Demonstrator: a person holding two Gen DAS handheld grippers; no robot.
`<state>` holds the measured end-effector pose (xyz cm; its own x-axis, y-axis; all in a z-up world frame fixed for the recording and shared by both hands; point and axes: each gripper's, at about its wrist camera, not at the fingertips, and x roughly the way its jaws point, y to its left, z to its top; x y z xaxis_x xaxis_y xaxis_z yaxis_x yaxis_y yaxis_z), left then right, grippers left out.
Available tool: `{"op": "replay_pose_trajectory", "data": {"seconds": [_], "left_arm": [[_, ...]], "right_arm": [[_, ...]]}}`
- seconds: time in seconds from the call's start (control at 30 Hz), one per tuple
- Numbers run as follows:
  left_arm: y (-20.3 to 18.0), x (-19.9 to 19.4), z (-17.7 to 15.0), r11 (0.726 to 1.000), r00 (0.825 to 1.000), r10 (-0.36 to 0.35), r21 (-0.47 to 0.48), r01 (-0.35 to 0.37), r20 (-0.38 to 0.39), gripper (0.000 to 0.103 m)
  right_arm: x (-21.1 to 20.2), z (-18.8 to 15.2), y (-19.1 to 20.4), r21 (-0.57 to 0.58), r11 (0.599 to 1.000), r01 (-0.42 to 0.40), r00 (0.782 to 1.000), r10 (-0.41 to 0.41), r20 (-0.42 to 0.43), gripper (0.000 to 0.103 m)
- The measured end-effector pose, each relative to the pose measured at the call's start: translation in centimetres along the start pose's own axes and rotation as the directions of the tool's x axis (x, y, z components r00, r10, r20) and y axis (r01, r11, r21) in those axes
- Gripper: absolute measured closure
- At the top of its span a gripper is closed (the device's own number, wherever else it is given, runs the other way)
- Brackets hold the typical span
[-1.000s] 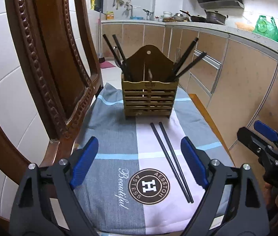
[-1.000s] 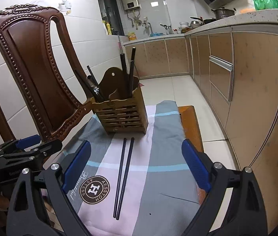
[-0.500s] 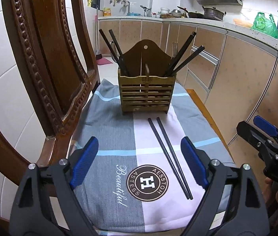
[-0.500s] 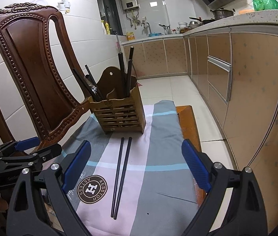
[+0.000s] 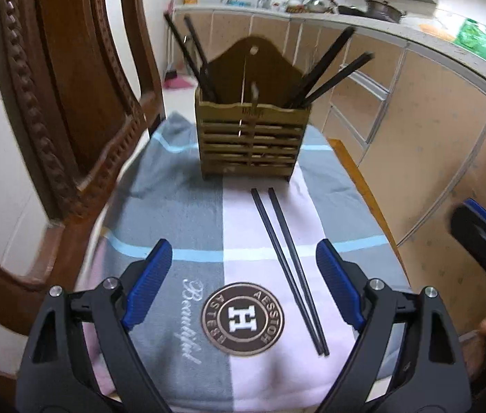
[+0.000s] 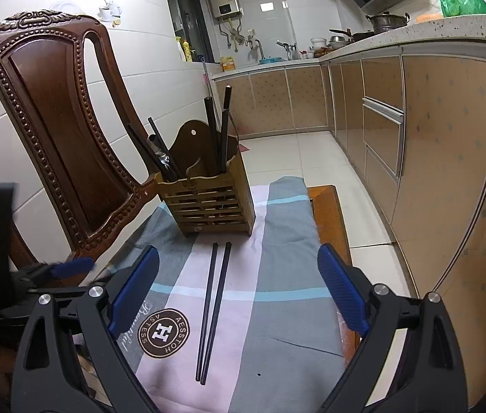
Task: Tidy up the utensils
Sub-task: 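Grasp a black chopstick with the left tool and lift it, then lower the right tool over the last chopstick and close on it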
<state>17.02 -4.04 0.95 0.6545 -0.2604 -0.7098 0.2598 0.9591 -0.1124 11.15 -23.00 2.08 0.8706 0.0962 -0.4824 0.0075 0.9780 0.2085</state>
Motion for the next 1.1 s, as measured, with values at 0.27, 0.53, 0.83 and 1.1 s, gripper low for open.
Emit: {"op": "replay_pose_trajectory", "data": {"seconds": [0.27, 0.53, 0.83, 1.1], "left_arm": [[-1.7, 8.5, 3.0, 0.998, 0.992, 0.063, -0.006, -0.064, -0.107, 0.046], [-2.2, 14.9, 4.3, 0.996, 0.975, 0.075, -0.023, -0.082, -0.208, 0.067], [-1.9, 18.3, 5.1, 0.995, 0.965, 0.084, -0.039, -0.096, -0.248, 0.083], [0.0, 16.9, 6.6, 0.996, 0.978, 0.018, -0.079, -0.036, -0.208, 0.097]], "right_arm": [[0.5, 0.2, -0.5, 0.019, 1.0, -0.008, 1.0, 0.008, -0.019, 0.012], [1.5, -0.1, -1.0, 0.018, 1.0, -0.014, 0.998, 0.015, -0.057, 0.012], [2.3, 0.0, -1.3, 0.024, 1.0, -0.016, 0.997, 0.018, -0.072, 0.012], [3.0, -0.2, -0.9, 0.012, 1.0, -0.006, 0.996, 0.007, -0.092, 0.012]]}}
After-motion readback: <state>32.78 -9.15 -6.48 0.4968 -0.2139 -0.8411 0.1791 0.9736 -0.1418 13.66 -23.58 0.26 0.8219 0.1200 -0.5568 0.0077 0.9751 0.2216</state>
